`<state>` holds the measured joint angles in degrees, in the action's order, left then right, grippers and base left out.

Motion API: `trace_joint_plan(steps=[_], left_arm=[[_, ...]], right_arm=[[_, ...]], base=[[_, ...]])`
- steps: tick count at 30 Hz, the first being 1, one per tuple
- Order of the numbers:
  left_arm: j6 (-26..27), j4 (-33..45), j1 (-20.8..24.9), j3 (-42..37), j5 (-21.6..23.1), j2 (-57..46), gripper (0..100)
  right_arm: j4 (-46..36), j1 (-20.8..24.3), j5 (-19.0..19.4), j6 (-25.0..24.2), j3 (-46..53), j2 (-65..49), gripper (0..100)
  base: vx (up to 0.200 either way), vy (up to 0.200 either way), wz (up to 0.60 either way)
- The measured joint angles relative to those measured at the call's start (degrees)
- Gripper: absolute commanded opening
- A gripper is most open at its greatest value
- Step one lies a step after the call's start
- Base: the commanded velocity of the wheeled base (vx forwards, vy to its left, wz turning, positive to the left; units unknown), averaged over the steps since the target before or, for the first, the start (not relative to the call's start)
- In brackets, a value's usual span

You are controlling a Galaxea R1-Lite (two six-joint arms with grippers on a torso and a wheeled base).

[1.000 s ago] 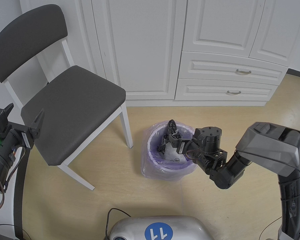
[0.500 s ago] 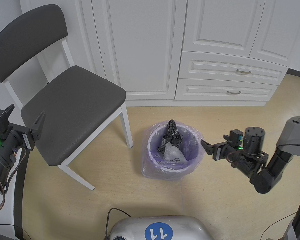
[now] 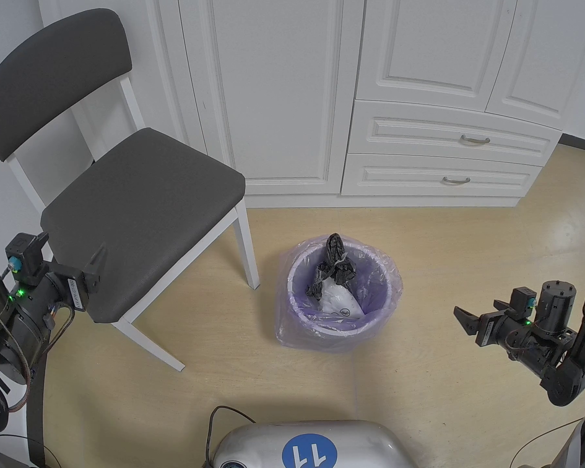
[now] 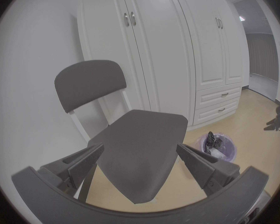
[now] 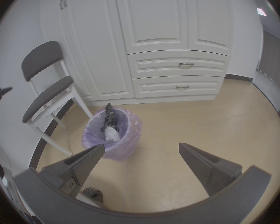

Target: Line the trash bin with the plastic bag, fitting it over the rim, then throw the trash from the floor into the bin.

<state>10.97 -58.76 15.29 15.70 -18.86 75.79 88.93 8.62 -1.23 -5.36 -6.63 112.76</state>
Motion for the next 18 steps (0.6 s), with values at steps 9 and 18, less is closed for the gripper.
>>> trace_joint_plan(steps=[9, 18], left_arm=[[-3.83, 1.26, -1.68, 5.81, 1.78, 3.60, 100], [-4.49, 13.82, -1.95, 14.23, 2.36, 1.79, 100]], right_arm=[[0.02, -4.96, 0.15, -0.88, -2.73, -2.34, 100], [-15.91, -5.16, 0.12, -0.98, -10.18, -10.12, 100]], base=[[0.000, 0.000, 0.00], [0.000, 0.000, 0.00]])
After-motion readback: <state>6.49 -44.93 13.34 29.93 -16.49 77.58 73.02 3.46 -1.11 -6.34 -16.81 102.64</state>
